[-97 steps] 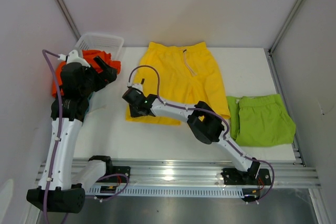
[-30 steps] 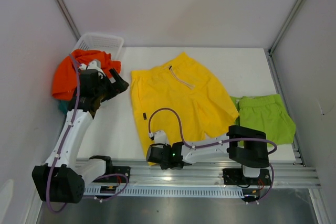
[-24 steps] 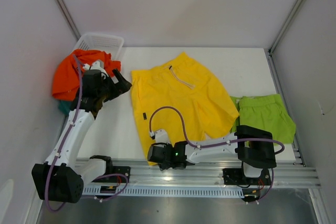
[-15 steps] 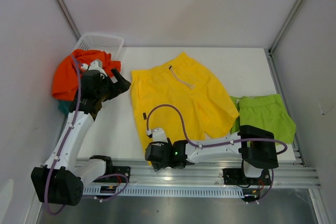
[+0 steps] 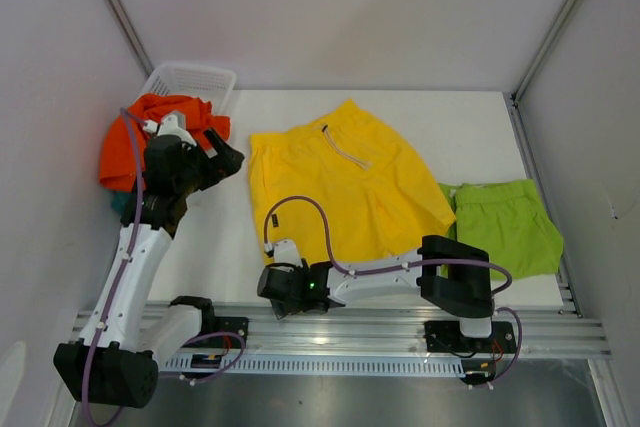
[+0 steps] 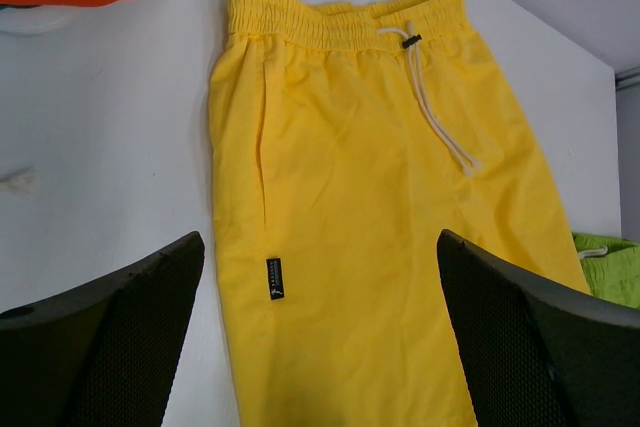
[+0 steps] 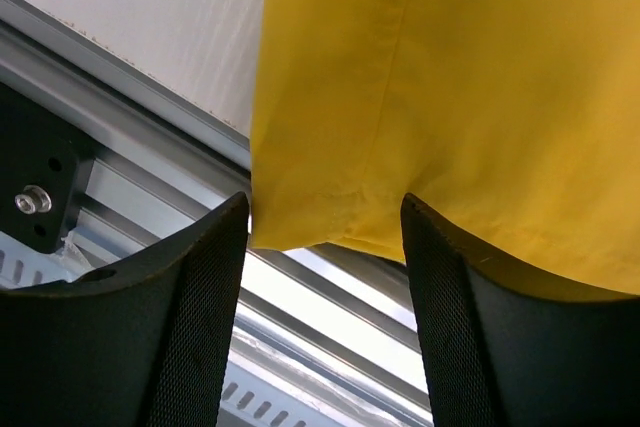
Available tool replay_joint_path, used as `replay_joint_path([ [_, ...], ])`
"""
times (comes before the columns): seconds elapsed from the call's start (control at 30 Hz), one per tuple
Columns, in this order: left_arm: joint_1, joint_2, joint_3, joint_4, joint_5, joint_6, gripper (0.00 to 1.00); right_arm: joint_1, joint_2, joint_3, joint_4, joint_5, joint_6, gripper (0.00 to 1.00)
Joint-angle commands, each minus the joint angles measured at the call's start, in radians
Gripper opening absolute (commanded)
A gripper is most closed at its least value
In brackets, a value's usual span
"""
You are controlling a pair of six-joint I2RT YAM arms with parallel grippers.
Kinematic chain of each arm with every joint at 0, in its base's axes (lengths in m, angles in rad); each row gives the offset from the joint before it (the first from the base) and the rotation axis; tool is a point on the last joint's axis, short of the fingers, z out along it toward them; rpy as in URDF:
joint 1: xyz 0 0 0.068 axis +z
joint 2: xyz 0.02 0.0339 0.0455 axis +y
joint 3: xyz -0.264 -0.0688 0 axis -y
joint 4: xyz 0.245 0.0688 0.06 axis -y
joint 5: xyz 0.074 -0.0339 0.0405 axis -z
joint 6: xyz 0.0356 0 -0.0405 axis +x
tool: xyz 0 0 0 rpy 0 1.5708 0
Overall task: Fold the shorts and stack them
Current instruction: Fold the shorts
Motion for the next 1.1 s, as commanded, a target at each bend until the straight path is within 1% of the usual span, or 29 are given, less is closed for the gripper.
replay_joint_path([
  [0.0,-0.005,-0.028,0.042,-0.02,-0.016,0.016,0.99,-0.009,0.052,0.011,0.011,-0.002,0.014,0.6],
  [0.03,-0.005,-0.028,0.042,-0.02,-0.02,0.016,0.99,-0.009,0.058,0.008,0.017,-0.005,0.015,0.52],
  [0.1,-0.005,-0.028,0.041,-0.021,-0.022,0.018,0.99,-0.009,0.066,-0.007,0.028,-0.015,0.021,0.43],
  [0.13,-0.005,-0.028,0.041,-0.021,-0.022,0.018,0.99,-0.007,0.066,-0.013,0.031,-0.019,0.023,0.36],
  [0.23,-0.005,-0.023,0.038,-0.018,-0.022,0.018,0.99,-0.002,0.063,-0.032,0.04,-0.021,0.025,0.2],
  [0.4,-0.005,-0.019,0.03,-0.009,-0.019,0.015,0.99,0.016,0.034,-0.041,0.022,0.008,0.017,0.08],
  [0.43,-0.005,-0.017,0.028,-0.006,-0.019,0.015,0.99,0.019,0.029,-0.041,0.013,0.019,0.017,0.01],
  [0.53,-0.005,0.007,0.004,0.026,-0.014,0.009,0.99,0.051,-0.006,-0.035,-0.038,0.086,-0.005,0.0],
  [0.67,-0.005,0.078,-0.015,0.052,0.003,-0.007,0.99,0.109,-0.073,-0.055,-0.118,0.194,-0.015,0.0],
  [0.8,-0.012,0.138,-0.039,0.124,0.019,-0.034,0.99,0.162,-0.138,-0.105,-0.122,0.251,-0.04,0.0],
  [0.97,-0.023,0.297,-0.036,0.177,0.0,-0.037,0.99,0.226,-0.231,-0.173,-0.139,0.32,-0.029,0.0],
  [1.07,-0.023,0.38,-0.045,0.238,-0.01,-0.051,0.99,0.264,-0.293,-0.214,-0.133,0.35,-0.031,0.0],
])
